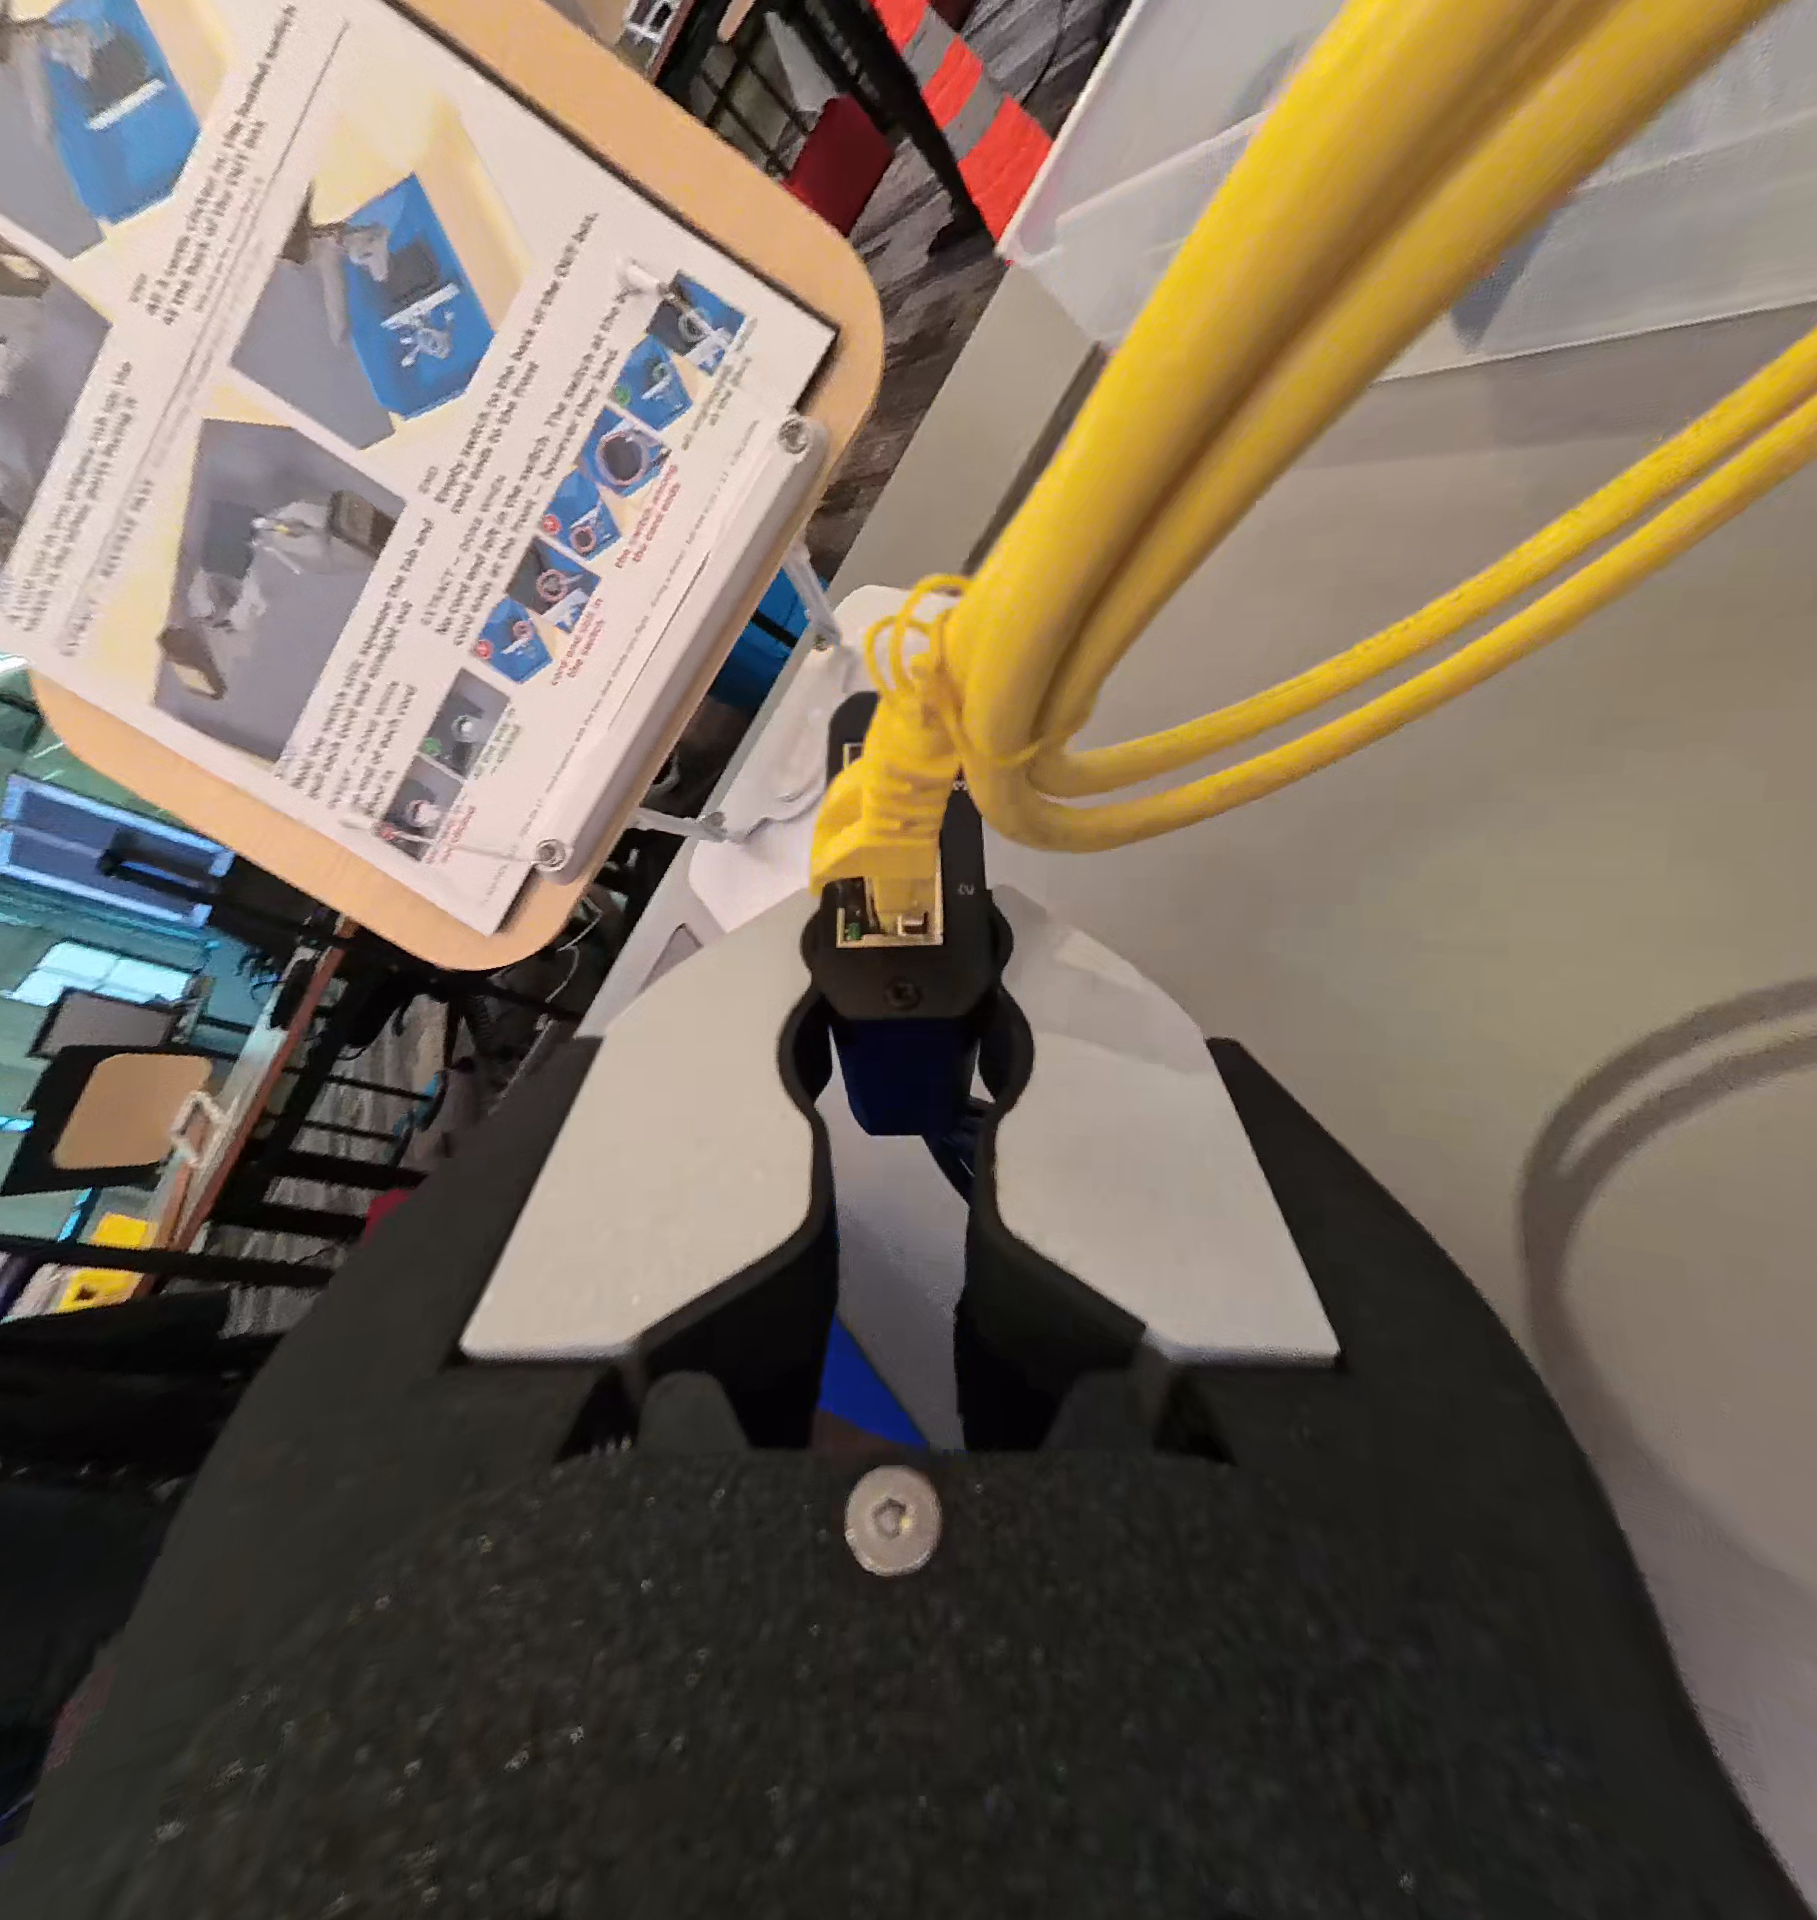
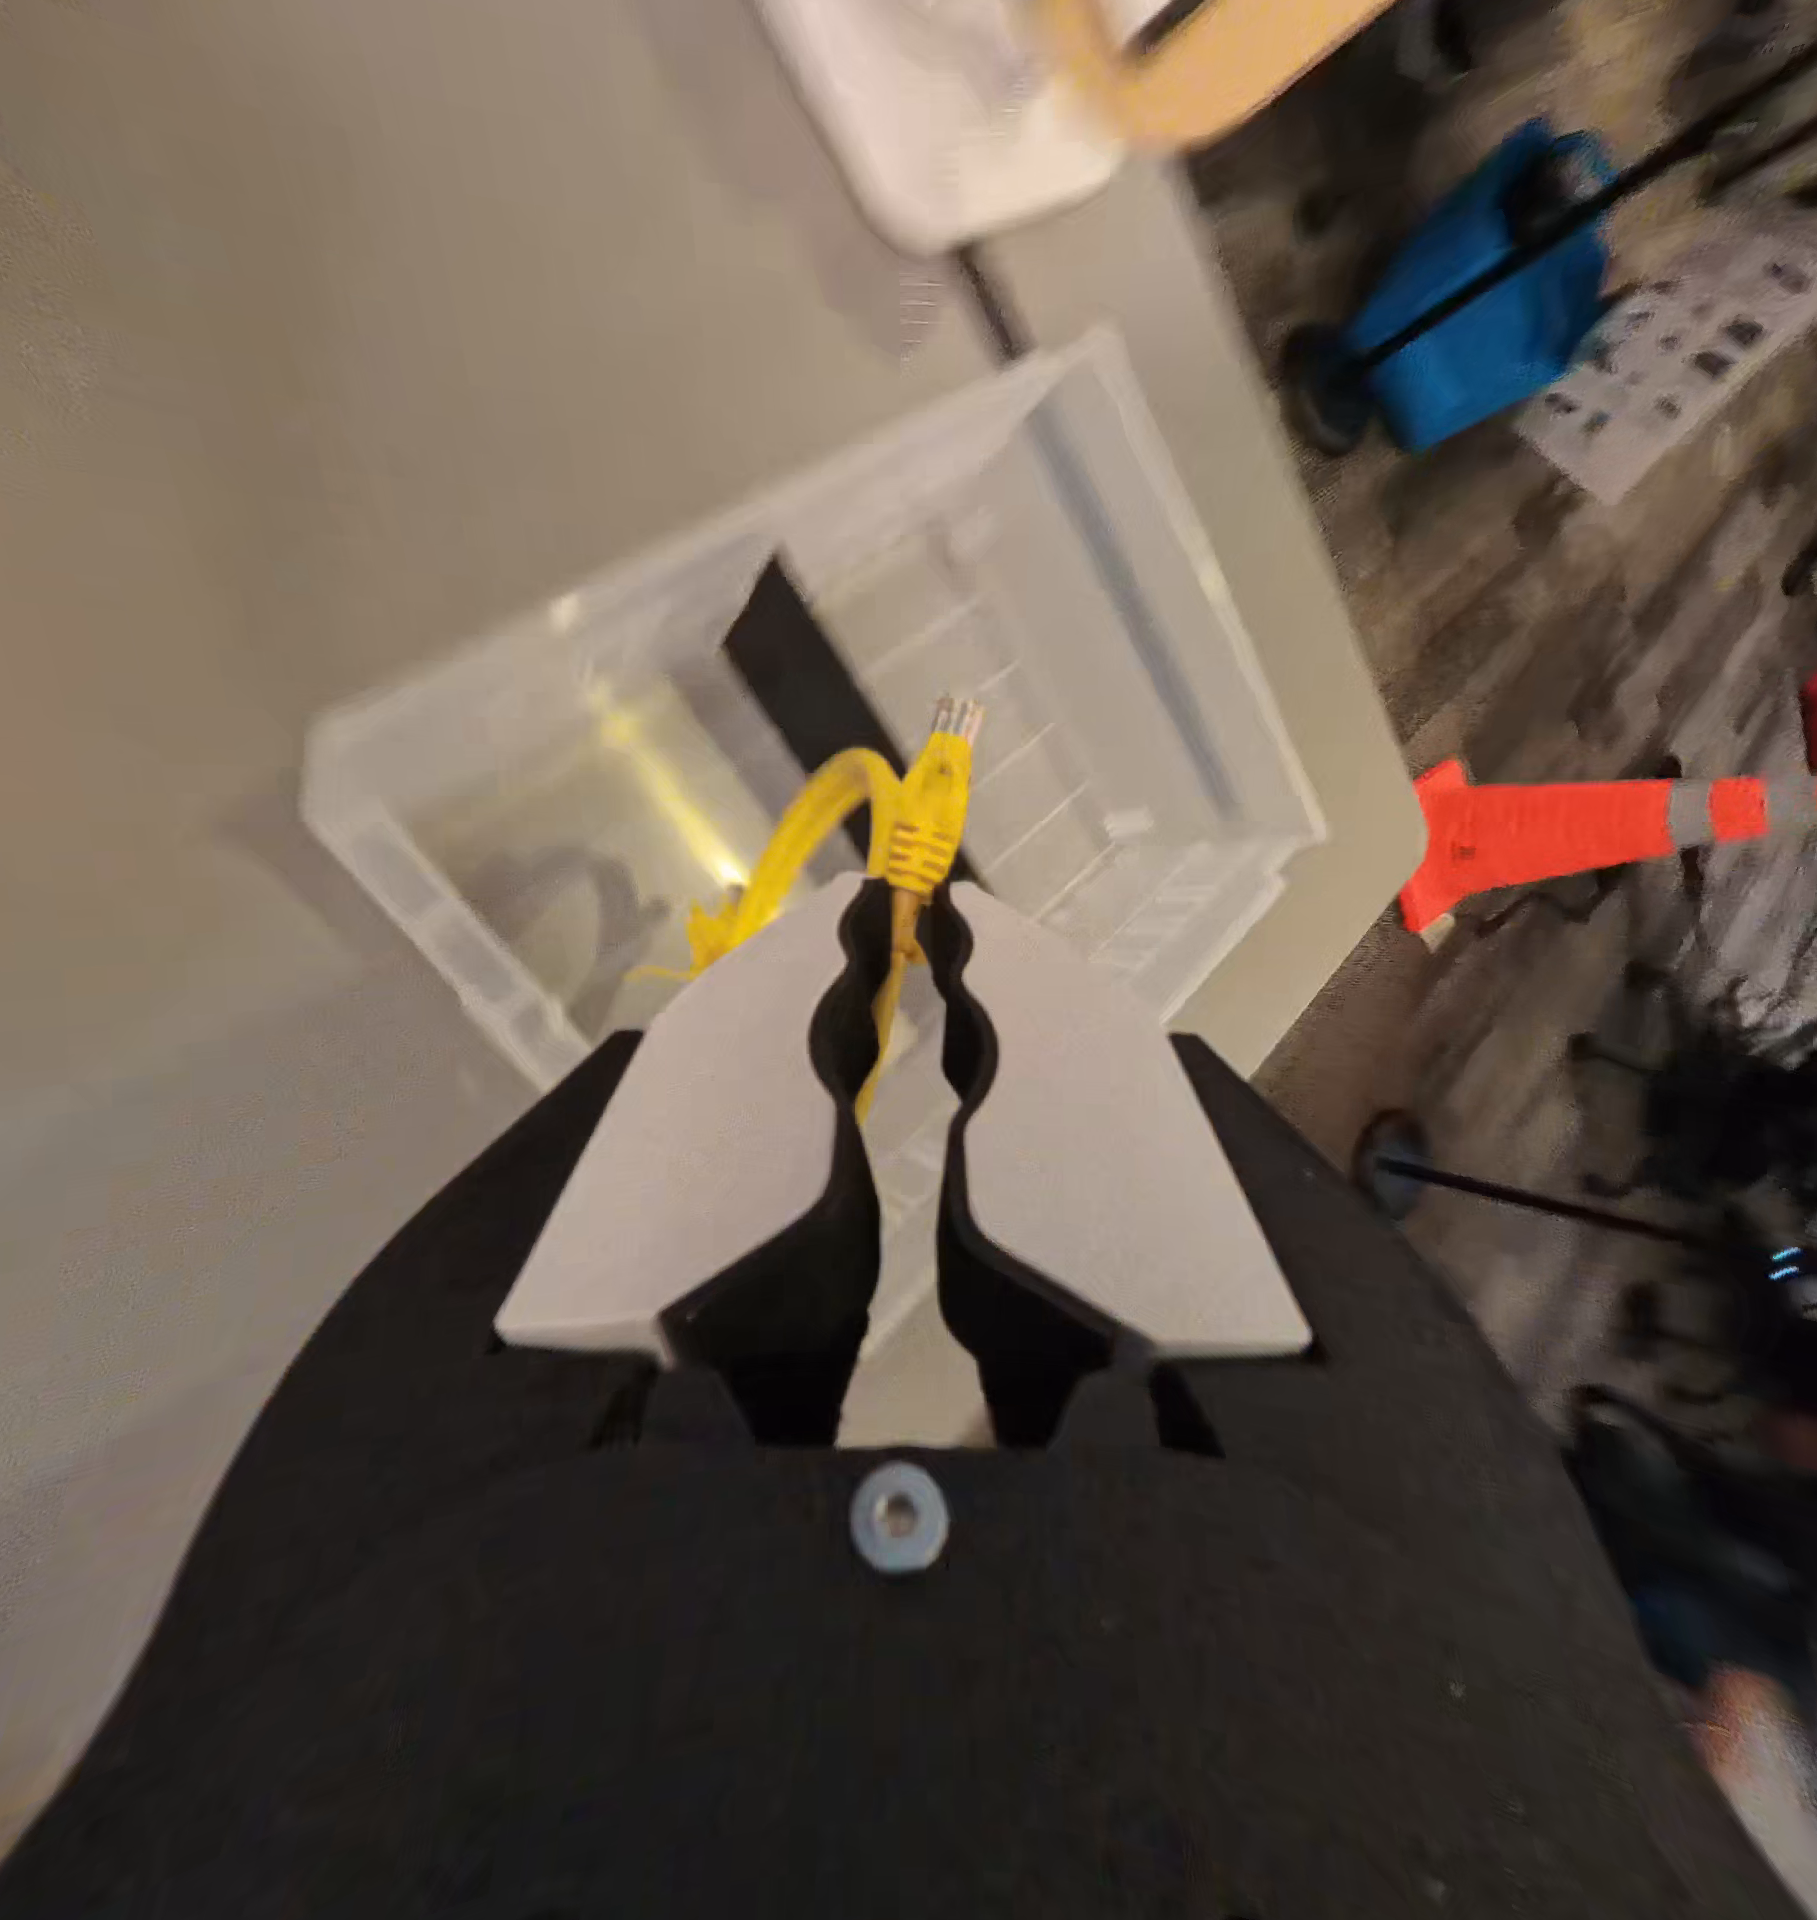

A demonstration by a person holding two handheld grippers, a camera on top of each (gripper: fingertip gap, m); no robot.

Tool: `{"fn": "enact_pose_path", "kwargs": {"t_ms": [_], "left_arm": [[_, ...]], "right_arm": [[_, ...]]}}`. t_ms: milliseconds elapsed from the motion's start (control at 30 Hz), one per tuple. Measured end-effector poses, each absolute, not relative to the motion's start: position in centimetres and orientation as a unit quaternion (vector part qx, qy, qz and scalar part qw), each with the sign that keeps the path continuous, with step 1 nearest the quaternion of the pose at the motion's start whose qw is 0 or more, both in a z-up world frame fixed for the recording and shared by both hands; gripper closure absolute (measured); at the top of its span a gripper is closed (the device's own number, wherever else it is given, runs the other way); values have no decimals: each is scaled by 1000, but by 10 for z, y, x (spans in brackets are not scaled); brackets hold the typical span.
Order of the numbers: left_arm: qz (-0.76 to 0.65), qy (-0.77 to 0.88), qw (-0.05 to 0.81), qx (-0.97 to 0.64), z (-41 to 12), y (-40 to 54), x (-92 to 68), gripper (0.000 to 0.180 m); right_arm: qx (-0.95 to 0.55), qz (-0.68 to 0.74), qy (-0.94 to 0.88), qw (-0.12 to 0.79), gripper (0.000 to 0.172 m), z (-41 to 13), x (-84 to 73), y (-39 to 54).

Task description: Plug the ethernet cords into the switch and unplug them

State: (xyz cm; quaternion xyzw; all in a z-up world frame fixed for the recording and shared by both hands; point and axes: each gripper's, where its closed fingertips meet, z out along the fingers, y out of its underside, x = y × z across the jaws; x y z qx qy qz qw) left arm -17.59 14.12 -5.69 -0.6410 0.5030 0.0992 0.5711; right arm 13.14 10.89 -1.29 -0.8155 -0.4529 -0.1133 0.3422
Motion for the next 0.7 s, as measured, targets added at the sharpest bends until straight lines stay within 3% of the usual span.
{"fn": "enact_pose_path", "kwargs": {"t_ms": [200, 300, 467, 567, 700], "left_arm": [[60, 536, 566, -624, -63, 126, -157, 156], [18, 555, 561, -613, -66, 114, -146, 156], [14, 555, 564, -611, -66, 114, -146, 156], [4, 551, 568, -611, -64, 113, -145, 156], [-2, 563, 577, -591, -61, 106, -140, 156]], "right_arm": [[-766, -154, -556, 284, 163, -83, 137, 132], [-828, -35, -498, 254, 160, -114, 147, 138], [-855, 70, -473, 201, 139, -145, 134, 120], [-843, 56, -488, 220, 133, -139, 123, 114], [-819, 85, -464, 326, 137, -74, 92, 109]]}}
